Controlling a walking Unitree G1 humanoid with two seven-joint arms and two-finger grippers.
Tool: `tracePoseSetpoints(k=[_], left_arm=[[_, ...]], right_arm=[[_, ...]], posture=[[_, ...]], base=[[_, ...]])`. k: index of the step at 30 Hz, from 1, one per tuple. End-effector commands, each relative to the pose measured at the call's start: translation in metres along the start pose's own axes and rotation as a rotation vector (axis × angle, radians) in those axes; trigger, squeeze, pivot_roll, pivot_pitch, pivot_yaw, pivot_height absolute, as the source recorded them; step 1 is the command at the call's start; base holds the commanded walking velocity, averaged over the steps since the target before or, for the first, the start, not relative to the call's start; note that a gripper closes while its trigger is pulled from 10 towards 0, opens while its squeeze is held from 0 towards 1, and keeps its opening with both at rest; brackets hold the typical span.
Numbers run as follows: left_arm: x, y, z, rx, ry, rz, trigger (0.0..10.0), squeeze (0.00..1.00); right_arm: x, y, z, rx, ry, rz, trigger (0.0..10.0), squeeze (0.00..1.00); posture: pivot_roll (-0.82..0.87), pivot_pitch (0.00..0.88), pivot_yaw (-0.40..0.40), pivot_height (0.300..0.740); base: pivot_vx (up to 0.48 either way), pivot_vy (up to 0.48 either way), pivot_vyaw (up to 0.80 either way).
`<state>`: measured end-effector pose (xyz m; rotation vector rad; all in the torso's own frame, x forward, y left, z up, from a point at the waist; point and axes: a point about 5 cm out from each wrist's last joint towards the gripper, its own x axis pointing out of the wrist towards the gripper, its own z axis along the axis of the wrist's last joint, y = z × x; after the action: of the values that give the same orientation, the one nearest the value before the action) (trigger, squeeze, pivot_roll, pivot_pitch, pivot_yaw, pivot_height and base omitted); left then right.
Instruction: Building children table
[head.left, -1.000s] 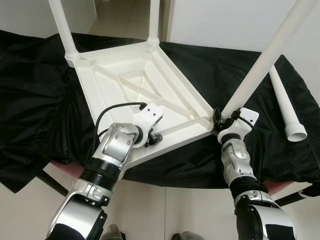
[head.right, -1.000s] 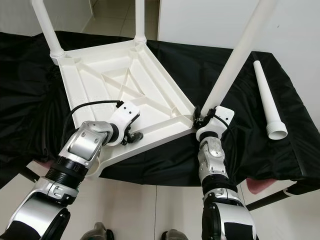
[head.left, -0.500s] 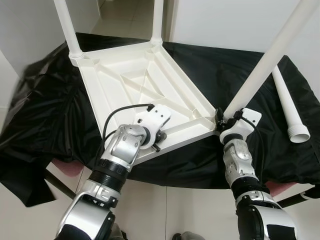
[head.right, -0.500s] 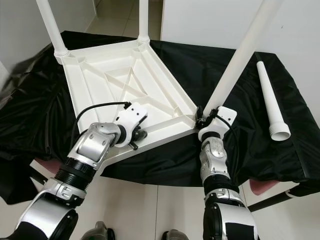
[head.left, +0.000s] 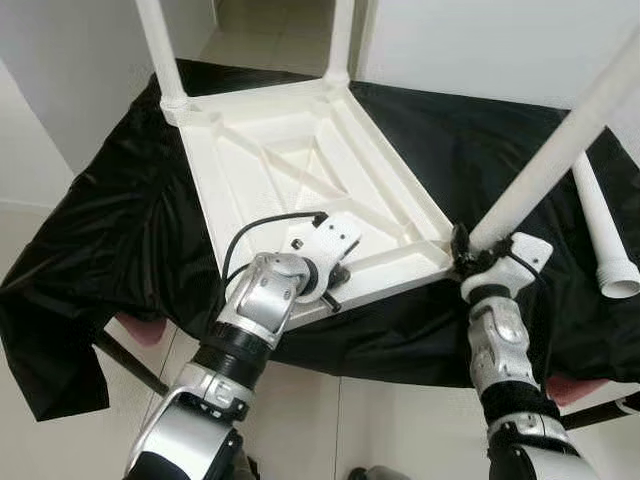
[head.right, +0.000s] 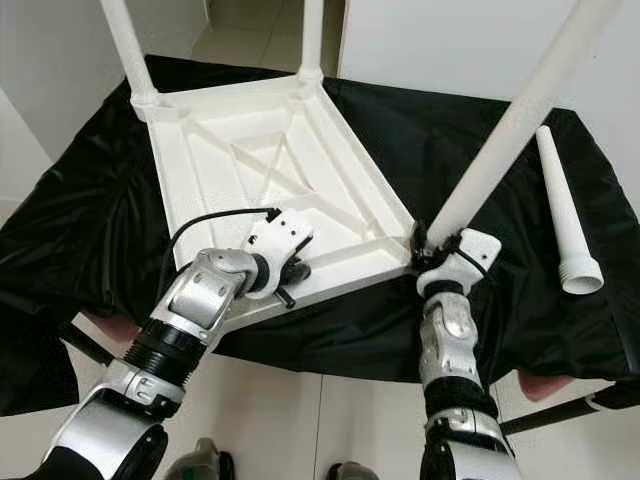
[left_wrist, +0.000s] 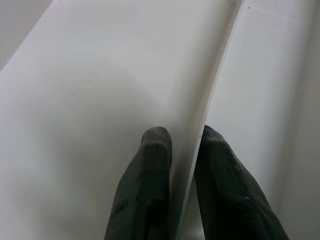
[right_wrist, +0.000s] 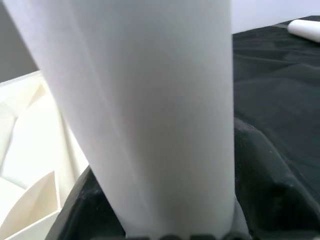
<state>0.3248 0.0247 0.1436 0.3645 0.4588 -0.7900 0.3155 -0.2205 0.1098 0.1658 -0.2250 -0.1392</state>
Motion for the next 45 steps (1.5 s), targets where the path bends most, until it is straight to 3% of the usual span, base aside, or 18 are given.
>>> tracePoseSetpoints(k=[1, 5, 10, 11, 16, 23, 24, 25, 26, 35, 39, 42, 45], left_arm=[[-0.002, 0.018, 0.000, -0.005, -0.011, 0.246, 0.0, 0.00], [0.000, 0.016, 0.003, -0.007, -0.020, 0.239, 0.0, 0.00], [0.001, 0.014, 0.004, -0.004, -0.020, 0.232, 0.0, 0.00], [0.002, 0.014, 0.005, -0.003, -0.020, 0.228, 0.0, 0.00], [0.002, 0.014, 0.007, 0.005, -0.024, 0.224, 0.0, 0.00], [0.001, 0.016, 0.009, 0.007, -0.029, 0.230, 0.0, 0.00], [0.002, 0.016, 0.009, 0.008, -0.030, 0.230, 0.0, 0.00], [0.002, 0.016, 0.009, 0.008, -0.030, 0.230, 0.0, 0.00], [0.002, 0.017, 0.009, 0.009, -0.031, 0.230, 0.0, 0.00], [0.004, 0.020, 0.017, 0.000, -0.044, 0.238, 0.0, 0.00], [0.006, 0.022, 0.027, -0.013, -0.068, 0.249, 0.0, 0.00], [0.009, 0.023, 0.039, -0.034, -0.099, 0.267, 0.0, 0.00], [0.012, 0.022, 0.045, -0.039, -0.112, 0.273, 0.0, 0.00]], right_arm=[[-0.010, 0.010, -0.001, 0.062, -0.042, 0.067, 10.0, 0.00], [-0.017, 0.011, 0.006, 0.099, -0.067, 0.110, 10.0, 0.00], [-0.019, 0.012, 0.010, 0.065, -0.072, 0.153, 10.0, 0.00], [-0.018, 0.011, 0.013, 0.070, -0.088, 0.164, 10.0, 1.00], [-0.015, 0.010, 0.021, 0.056, -0.119, 0.174, 10.0, 1.00], [-0.007, 0.012, 0.037, -0.047, -0.159, 0.206, 10.0, 1.00], [-0.006, 0.010, 0.039, -0.055, -0.163, 0.191, 10.0, 0.75], [-0.006, 0.010, 0.039, -0.055, -0.163, 0.191, 10.0, 0.75], [-0.006, 0.009, 0.040, -0.057, -0.165, 0.174, 10.0, 0.00], [-0.013, 0.008, 0.031, -0.025, -0.118, 0.065, 10.0, 0.00], [-0.023, 0.021, 0.018, 0.013, -0.071, 0.048, 10.0, 0.00], [-0.033, 0.039, 0.008, 0.044, -0.030, 0.082, 10.0, 0.00], [-0.037, 0.045, 0.005, 0.048, -0.019, 0.093, 10.0, 0.00]], posture=[[0.02, 0.062, -0.009, 0.740], [0.01, 0.061, -0.002, 0.740], [0.00, 0.061, 0.003, 0.740], [0.00, 0.061, 0.005, 0.740], [0.00, 0.061, 0.004, 0.740], [0.00, 0.060, 0.004, 0.740], [0.00, 0.060, 0.004, 0.740], [0.00, 0.060, 0.004, 0.740], [0.00, 0.060, 0.003, 0.740], [0.00, 0.063, 0.005, 0.740], [0.00, 0.064, 0.009, 0.740], [-0.01, 0.068, 0.014, 0.740], [-0.01, 0.071, 0.016, 0.740]], base=[[0.000, 0.000, 0.00], [0.000, 0.000, 0.00], [0.000, 0.000, 0.00], [0.000, 0.000, 0.00], [0.000, 0.000, 0.00], [0.000, 0.000, 0.00], [0.000, 0.000, 0.00], [0.000, 0.000, 0.00], [0.000, 0.000, 0.00], [0.000, 0.000, 0.00], [0.000, 0.000, 0.00], [0.000, 0.000, 0.00], [0.000, 0.000, 0.00]])
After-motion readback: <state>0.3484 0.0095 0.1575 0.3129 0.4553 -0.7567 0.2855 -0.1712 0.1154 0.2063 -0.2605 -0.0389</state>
